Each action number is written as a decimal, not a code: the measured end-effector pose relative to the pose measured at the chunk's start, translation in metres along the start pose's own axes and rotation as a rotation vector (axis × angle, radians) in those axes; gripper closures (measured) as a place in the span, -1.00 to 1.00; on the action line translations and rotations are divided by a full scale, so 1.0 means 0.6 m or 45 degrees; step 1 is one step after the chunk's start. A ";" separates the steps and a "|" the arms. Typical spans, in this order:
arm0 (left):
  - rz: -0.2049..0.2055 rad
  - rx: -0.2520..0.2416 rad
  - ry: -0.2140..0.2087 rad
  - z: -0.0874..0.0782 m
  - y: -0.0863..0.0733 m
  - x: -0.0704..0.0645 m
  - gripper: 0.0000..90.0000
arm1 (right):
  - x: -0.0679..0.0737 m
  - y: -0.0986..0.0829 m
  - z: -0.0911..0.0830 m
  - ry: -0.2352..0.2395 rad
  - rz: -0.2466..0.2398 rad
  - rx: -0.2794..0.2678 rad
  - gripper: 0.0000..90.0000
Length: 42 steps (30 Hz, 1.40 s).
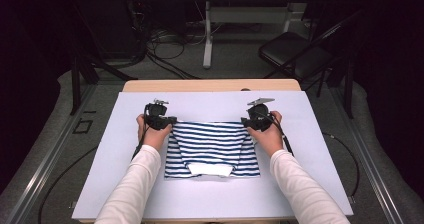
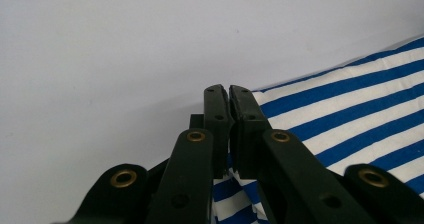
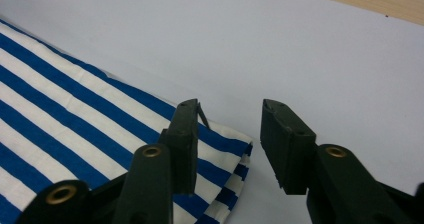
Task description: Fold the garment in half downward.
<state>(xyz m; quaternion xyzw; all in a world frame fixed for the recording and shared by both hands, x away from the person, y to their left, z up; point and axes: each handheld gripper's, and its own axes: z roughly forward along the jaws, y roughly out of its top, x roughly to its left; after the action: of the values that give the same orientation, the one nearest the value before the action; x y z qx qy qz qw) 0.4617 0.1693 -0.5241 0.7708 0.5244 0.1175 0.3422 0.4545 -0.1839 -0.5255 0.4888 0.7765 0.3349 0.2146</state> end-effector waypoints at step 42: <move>-0.016 -0.011 -0.011 -0.005 0.002 0.000 0.93 | 0.146 0.007 -0.091 0.301 -0.131 -0.190 -0.61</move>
<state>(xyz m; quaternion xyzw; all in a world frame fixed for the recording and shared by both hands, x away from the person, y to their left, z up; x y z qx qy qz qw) 0.4609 0.1701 -0.5213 0.7666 0.5272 0.1142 0.3483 0.3832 -0.1203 -0.4860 0.3881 0.7933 0.4354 0.1744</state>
